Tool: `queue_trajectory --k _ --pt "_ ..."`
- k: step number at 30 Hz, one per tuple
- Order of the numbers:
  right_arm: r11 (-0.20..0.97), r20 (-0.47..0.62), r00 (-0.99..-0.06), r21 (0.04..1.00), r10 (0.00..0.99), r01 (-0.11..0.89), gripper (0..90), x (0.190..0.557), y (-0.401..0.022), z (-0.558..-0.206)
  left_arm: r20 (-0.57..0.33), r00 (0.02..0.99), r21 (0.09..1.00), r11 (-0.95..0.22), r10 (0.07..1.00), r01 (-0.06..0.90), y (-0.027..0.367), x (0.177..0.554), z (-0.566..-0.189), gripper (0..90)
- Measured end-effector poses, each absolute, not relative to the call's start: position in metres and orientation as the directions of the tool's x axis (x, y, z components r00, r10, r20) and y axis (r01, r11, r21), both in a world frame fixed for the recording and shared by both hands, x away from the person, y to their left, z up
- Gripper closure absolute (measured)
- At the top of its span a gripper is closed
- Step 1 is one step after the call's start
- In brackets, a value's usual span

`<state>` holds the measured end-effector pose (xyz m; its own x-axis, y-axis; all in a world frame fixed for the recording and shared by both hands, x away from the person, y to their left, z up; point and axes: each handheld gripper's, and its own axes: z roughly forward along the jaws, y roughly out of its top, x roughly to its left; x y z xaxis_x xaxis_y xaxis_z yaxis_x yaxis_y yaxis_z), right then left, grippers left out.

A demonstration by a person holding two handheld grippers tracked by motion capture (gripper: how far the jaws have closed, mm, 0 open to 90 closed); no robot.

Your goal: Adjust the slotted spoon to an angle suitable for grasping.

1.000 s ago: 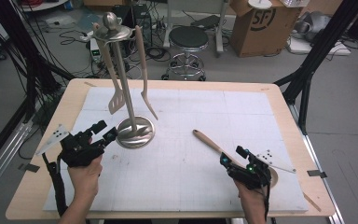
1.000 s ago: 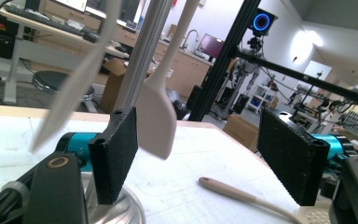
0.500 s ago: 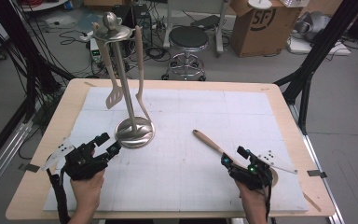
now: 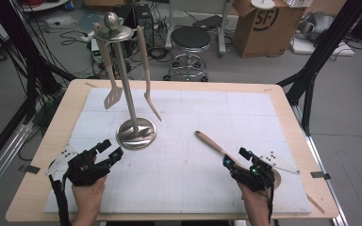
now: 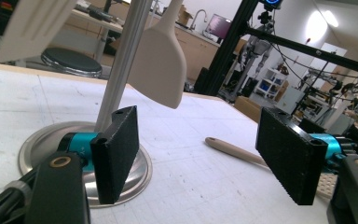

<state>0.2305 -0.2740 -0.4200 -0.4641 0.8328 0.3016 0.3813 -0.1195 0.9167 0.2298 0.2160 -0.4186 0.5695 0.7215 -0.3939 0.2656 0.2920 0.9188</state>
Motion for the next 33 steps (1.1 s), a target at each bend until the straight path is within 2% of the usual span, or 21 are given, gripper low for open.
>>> queue_trajectory --k 10,13,18,28,33 --pt "-0.145 0.327 -0.455 0.909 0.828 0.39 24.4 0.234 -0.281 -0.416 -0.39 0.547 0.919 0.281 0.741 0.276 0.218 0.224 -0.422 30.7" --pt "-0.131 0.327 -0.47 0.906 0.82 0.402 37.0 0.237 -0.286 -0.415 -0.395 0.548 0.917 0.282 0.737 0.282 0.219 0.22 -0.423 30.7" --pt "-0.128 0.338 -0.454 0.893 0.824 0.432 44.2 0.241 -0.292 -0.415 -0.397 0.552 0.917 0.291 0.733 0.273 0.221 0.214 -0.421 30.7" --pt "-0.049 0.337 -0.454 0.842 0.825 0.537 44.8 0.256 -0.293 -0.416 -0.391 0.574 0.919 0.279 0.719 0.277 0.216 0.211 -0.422 31.7" --pt "-0.045 0.362 -0.454 0.819 0.814 0.572 44.8 0.259 -0.293 -0.413 -0.394 0.574 0.918 0.276 0.718 0.284 0.215 0.212 -0.424 31.0"
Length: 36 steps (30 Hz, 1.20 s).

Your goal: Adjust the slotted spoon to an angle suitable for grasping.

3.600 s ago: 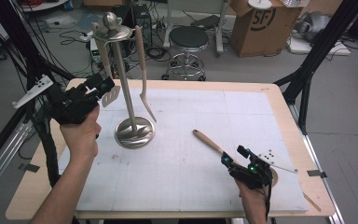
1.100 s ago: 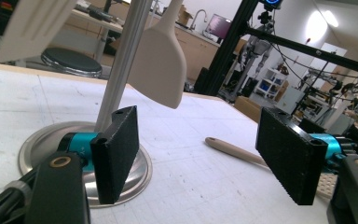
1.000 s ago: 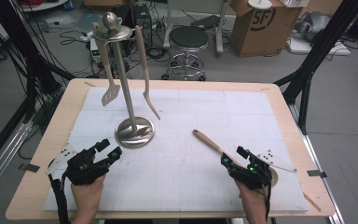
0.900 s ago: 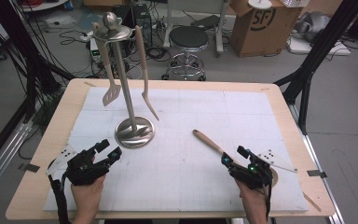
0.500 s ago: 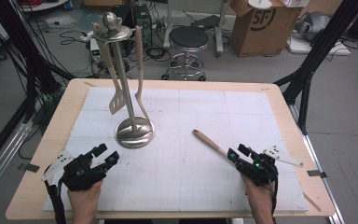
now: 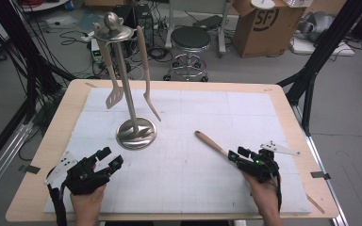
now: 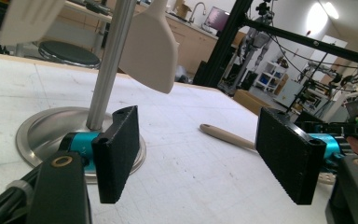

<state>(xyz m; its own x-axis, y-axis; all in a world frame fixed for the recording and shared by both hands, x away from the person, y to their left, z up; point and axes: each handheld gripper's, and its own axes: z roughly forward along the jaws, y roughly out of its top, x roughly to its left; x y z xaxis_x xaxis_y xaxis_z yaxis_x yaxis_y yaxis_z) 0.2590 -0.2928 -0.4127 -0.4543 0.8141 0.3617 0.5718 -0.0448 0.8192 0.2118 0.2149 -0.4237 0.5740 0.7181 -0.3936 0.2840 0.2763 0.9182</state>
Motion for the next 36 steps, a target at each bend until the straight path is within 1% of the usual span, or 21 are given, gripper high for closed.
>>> queue_trajectory --k 9,12,19,24,29,36 --pt "0.004 0.358 -0.448 0.778 0.819 0.628 44.4 0.27 -0.296 -0.403 -0.406 0.566 0.913 0.288 0.717 0.29 0.217 0.213 -0.426 31.0" --pt "0.017 0.363 -0.442 0.756 0.82 0.654 44.5 0.274 -0.297 -0.403 -0.408 0.564 0.912 0.291 0.718 0.289 0.217 0.213 -0.426 31.0" --pt "0.094 0.357 -0.448 0.688 0.819 0.719 44.6 0.287 -0.297 -0.398 -0.409 0.566 0.911 0.294 0.716 0.287 0.216 0.213 -0.426 31.1" --pt "0.115 0.358 -0.446 0.66 0.821 0.742 44.6 0.294 -0.299 -0.398 -0.43 0.569 0.903 0.317 0.701 0.291 0.215 0.213 -0.425 31.1" --pt "0.118 0.367 -0.441 0.644 0.819 0.756 44.6 0.297 -0.299 -0.399 -0.427 0.575 0.904 0.311 0.698 0.293 0.214 0.212 -0.425 31.1" --pt "0.172 0.358 -0.464 0.613 0.81 0.772 44.6 0.304 -0.295 -0.403 -0.438 0.578 0.899 0.321 0.688 0.299 0.213 0.213 -0.425 31.0"
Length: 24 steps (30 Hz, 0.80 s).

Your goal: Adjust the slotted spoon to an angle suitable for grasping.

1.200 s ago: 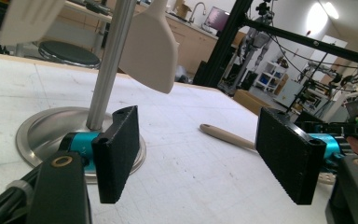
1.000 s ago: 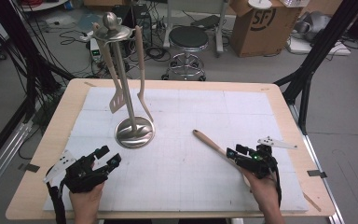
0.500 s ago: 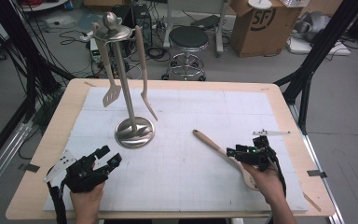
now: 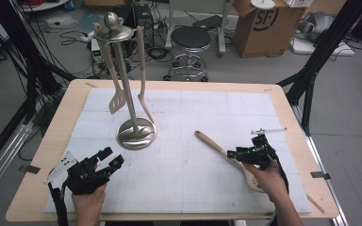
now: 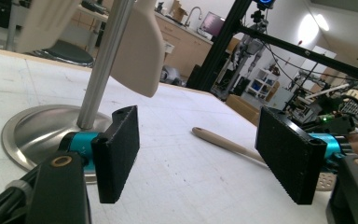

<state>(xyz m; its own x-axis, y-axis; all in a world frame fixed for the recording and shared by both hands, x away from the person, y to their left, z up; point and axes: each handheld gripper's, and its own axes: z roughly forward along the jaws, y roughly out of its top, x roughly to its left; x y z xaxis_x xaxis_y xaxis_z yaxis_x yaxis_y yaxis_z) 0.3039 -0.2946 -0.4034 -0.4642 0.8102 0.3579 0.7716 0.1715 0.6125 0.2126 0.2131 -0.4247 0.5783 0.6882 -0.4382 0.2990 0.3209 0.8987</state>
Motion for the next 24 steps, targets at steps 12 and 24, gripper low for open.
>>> queue_trajectory --k 12,24 --pt "0.167 0.386 -0.428 0.552 0.817 0.817 45.0 0.314 -0.298 -0.413 -0.435 0.586 0.9 0.316 0.684 0.299 0.212 0.211 -0.424 30.9" --pt "0.176 0.393 -0.423 0.529 0.816 0.83 44.8 0.314 -0.301 -0.415 -0.428 0.589 0.903 0.308 0.686 0.298 0.21 0.211 -0.424 31.0"
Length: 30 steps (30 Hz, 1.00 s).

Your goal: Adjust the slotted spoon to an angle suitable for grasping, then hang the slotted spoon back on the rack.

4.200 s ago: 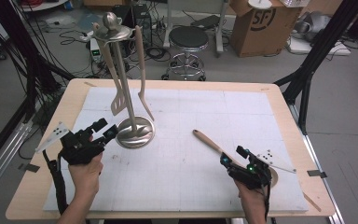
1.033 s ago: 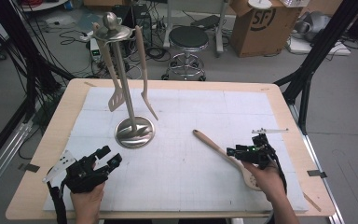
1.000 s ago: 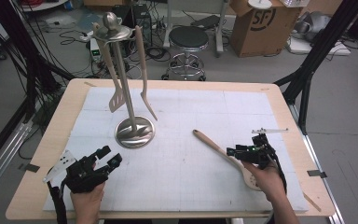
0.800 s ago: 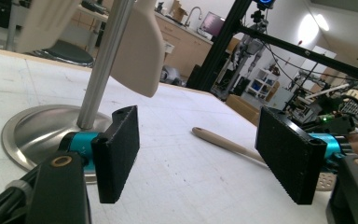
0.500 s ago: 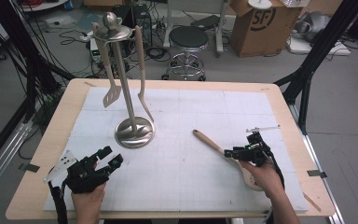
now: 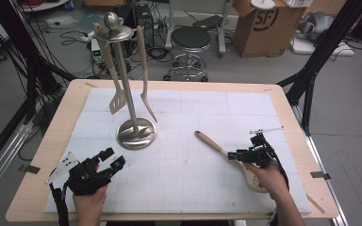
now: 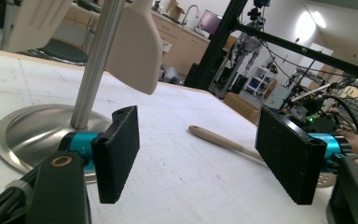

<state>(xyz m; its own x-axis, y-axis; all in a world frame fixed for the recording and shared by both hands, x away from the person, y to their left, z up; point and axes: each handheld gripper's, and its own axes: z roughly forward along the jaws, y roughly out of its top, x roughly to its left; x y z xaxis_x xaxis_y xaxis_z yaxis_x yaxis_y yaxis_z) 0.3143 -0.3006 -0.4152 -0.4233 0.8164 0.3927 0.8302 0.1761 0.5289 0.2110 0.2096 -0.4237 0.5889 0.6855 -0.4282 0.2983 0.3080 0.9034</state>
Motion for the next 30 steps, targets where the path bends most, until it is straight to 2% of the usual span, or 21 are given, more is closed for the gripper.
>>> queue_trajectory --k 9,30 --pt "0.193 0.414 -0.404 0.464 0.816 0.865 44.8 0.318 -0.302 -0.423 -0.427 0.594 0.904 0.305 0.682 0.3 0.207 0.212 -0.424 31.0" --pt "0.266 0.368 -0.433 0.423 0.823 0.866 49.8 0.323 -0.295 -0.435 -0.426 0.595 0.905 0.3 0.682 0.303 0.208 0.209 -0.424 31.1"
